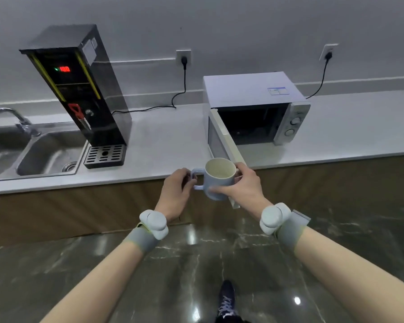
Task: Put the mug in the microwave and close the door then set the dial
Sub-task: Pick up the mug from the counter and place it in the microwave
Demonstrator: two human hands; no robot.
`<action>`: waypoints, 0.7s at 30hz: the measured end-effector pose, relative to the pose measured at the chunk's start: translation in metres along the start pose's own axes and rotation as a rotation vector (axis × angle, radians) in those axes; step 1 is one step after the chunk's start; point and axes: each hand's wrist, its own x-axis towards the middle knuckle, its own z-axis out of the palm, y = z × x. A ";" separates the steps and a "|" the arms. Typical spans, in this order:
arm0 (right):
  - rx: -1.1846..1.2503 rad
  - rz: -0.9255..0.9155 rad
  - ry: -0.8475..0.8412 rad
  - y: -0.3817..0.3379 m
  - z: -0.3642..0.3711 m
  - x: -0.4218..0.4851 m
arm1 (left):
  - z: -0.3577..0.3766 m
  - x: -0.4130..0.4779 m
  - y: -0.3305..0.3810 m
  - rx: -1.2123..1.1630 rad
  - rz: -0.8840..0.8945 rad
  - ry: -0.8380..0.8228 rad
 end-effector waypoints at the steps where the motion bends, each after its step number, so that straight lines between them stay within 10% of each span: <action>1: -0.006 0.005 -0.001 0.002 -0.002 -0.006 | 0.004 -0.007 0.002 -0.010 0.002 -0.003; 21: 0.008 -0.084 -0.021 0.074 -0.148 -0.017 | 0.117 -0.038 0.110 -0.067 0.064 0.078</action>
